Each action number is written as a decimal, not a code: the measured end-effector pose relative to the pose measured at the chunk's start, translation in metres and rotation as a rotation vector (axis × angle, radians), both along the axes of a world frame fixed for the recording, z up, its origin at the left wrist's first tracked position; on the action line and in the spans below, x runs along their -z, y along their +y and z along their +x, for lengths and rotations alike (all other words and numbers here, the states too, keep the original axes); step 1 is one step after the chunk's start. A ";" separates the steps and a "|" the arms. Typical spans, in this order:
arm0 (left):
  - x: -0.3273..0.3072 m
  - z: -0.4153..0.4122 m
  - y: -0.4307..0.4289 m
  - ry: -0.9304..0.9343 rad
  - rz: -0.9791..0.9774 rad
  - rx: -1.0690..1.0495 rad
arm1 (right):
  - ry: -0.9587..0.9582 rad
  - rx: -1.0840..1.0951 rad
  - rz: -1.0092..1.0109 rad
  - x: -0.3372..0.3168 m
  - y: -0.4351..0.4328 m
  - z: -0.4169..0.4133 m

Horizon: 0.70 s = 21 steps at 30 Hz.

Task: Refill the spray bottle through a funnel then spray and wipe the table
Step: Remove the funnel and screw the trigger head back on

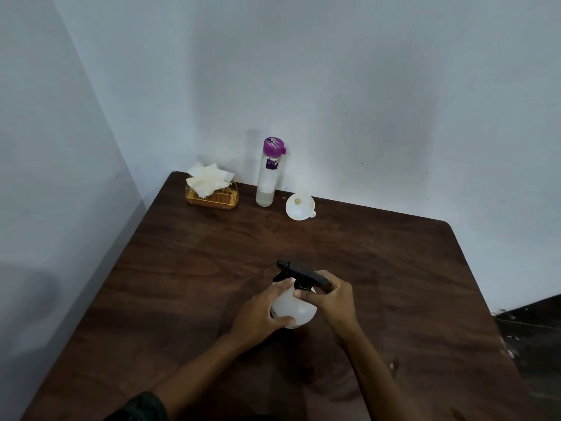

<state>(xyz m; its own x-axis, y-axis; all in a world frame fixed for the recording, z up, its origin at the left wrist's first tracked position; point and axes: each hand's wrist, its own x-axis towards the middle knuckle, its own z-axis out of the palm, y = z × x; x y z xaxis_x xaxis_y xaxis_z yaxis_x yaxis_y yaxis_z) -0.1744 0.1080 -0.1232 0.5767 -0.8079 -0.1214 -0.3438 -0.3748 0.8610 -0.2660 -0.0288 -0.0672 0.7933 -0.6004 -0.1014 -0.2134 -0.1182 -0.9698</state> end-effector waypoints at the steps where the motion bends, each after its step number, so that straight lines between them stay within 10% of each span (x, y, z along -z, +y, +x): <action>1: 0.000 0.000 0.000 -0.007 0.001 0.005 | -0.007 0.016 -0.005 0.000 0.002 0.000; 21: -0.008 0.008 -0.004 -0.065 0.118 0.142 | 0.015 -0.078 0.078 0.005 -0.003 -0.004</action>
